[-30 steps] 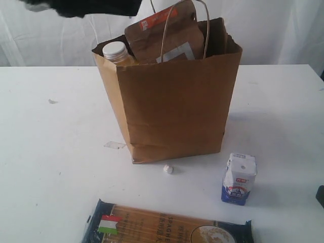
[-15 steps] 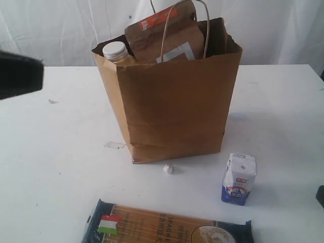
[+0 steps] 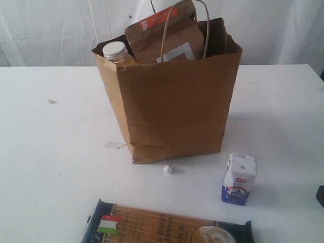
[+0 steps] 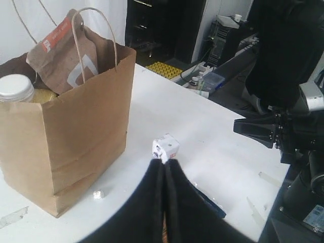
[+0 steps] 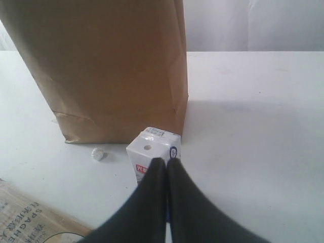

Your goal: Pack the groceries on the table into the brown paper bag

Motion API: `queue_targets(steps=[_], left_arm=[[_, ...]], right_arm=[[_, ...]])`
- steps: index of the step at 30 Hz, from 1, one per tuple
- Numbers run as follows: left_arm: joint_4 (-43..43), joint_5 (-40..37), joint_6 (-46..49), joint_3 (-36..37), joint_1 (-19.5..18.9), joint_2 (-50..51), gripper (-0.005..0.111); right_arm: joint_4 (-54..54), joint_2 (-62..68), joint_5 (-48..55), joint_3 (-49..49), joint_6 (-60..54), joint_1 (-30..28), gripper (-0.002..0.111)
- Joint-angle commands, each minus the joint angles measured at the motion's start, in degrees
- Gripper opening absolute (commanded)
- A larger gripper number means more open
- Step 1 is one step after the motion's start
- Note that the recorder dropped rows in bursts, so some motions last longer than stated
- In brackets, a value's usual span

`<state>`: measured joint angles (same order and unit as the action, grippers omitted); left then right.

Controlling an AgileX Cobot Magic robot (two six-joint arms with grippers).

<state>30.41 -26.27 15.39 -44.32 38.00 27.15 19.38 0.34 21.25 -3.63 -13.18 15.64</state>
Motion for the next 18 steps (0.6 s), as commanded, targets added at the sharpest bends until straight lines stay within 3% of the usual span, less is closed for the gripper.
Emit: queue_targets(steps=[1, 14, 18], left_arm=[[0.8, 1.5, -0.2, 0.3, 0.3, -0.5, 0.000], [0.3, 5.7, 3.7, 2.6, 0.3, -0.9, 0.000], [-10.0, 8.8, -8.5, 10.6, -1.5, -6.6, 0.000]], right_arm=[[0.1, -0.3, -0.3, 0.3, 0.0, -0.3, 0.000], [0.1, -0.3, -0.3, 0.3, 0.0, -0.3, 0.000], [0.1, -0.3, -0.3, 0.3, 0.0, -0.3, 0.000]])
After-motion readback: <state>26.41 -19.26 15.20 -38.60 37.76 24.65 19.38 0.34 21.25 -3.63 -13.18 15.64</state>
